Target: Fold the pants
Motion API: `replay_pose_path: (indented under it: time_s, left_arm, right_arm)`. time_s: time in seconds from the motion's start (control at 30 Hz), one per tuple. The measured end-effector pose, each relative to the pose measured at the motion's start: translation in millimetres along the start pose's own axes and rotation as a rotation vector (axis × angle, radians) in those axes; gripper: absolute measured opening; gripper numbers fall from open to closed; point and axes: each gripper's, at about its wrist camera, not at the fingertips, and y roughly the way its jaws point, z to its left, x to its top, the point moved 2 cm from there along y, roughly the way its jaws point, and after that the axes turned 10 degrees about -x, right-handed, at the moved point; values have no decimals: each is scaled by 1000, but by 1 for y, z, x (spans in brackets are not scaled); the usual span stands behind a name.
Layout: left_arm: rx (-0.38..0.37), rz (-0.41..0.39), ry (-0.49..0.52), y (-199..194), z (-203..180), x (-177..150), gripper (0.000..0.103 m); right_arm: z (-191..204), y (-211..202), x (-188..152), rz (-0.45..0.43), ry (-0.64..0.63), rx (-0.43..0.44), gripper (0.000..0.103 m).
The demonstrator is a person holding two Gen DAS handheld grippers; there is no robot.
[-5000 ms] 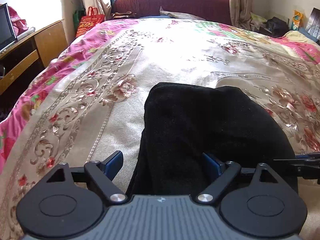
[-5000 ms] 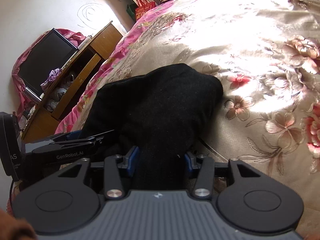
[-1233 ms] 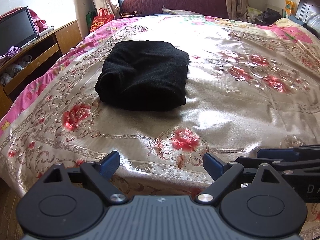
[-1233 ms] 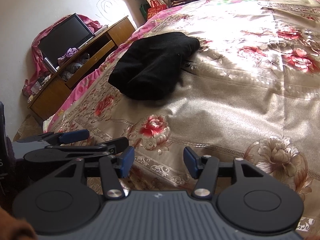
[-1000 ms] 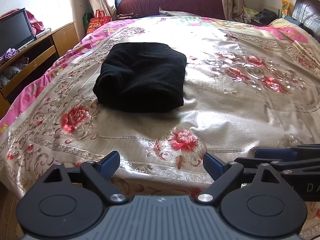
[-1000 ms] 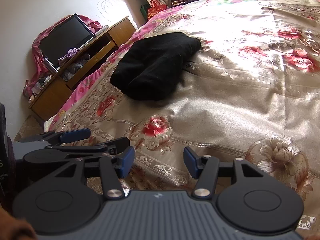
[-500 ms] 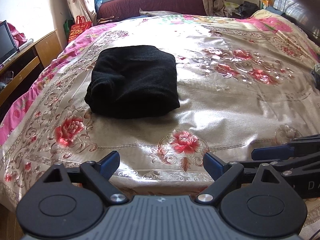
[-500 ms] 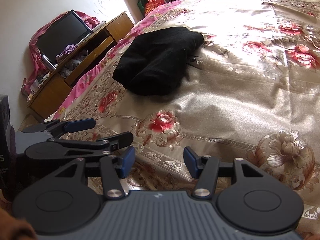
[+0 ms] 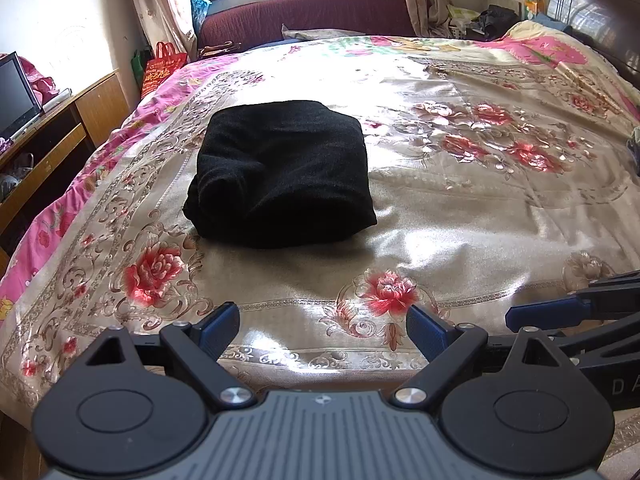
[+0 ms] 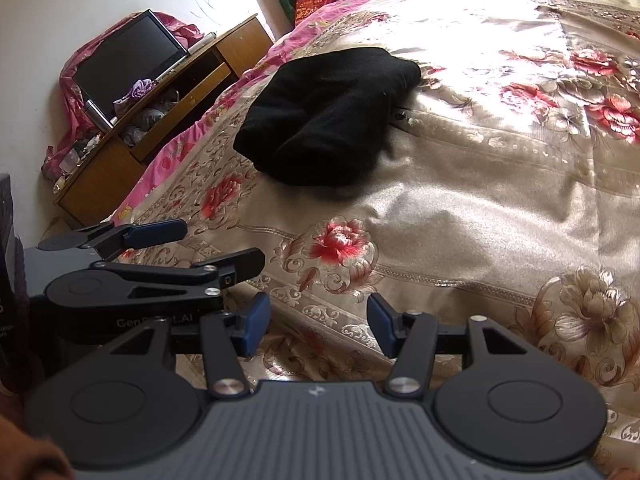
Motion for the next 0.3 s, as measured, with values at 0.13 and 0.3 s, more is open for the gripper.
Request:
replay_pose_path:
  time_s: [0.13,0.3]
  left_arm:
    - [4,0,3,-1,0,0,103]
    - [11,-5,8,-3,-1,0,103]
  right_arm:
    - [0,0,0,0,-1,6,56]
    - [-1,1,0,-1,1,13,56]
